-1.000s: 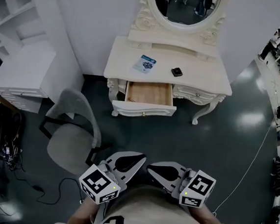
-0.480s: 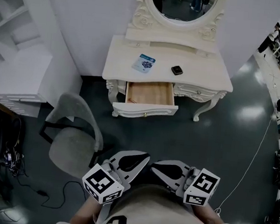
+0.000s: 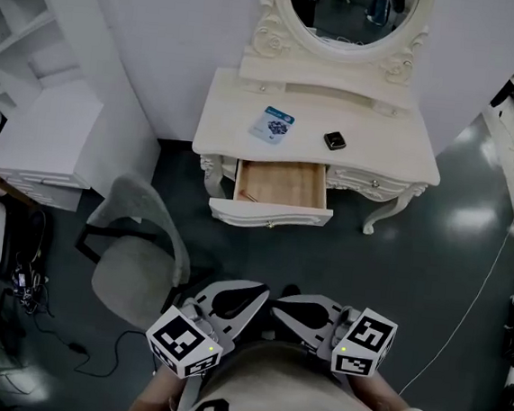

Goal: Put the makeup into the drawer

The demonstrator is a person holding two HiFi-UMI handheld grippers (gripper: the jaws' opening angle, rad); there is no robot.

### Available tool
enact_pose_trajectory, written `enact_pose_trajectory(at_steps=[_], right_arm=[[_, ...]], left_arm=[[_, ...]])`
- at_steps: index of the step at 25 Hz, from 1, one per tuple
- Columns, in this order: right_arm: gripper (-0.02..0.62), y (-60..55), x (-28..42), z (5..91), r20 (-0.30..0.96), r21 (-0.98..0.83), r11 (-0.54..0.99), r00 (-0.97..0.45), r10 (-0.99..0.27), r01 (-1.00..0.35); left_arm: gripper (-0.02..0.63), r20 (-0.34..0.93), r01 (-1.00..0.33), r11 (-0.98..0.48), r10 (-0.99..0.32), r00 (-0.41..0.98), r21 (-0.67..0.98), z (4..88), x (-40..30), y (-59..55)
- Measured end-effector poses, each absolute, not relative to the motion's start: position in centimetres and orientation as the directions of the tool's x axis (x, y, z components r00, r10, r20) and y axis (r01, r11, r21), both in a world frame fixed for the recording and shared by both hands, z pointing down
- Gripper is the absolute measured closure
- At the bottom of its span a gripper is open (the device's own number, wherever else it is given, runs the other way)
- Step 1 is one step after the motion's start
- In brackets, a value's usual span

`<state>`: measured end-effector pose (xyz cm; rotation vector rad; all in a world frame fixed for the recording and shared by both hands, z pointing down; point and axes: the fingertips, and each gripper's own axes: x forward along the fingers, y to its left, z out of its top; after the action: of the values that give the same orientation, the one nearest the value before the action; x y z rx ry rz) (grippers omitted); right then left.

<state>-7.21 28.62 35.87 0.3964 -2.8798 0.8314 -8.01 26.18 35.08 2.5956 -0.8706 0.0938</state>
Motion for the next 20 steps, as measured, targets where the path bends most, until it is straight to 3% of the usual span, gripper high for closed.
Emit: enact_pose_trajectory(at_steps=[20], right_arm=[[0.568,15.6,4.3,35.5,0.07,-0.588,0.771,-0.965,-0.252,-0.244]], left_arm=[[0.549,0.306,-0.662,-0.704,-0.59,0.747,0.258,34.8,1.4,12.8]])
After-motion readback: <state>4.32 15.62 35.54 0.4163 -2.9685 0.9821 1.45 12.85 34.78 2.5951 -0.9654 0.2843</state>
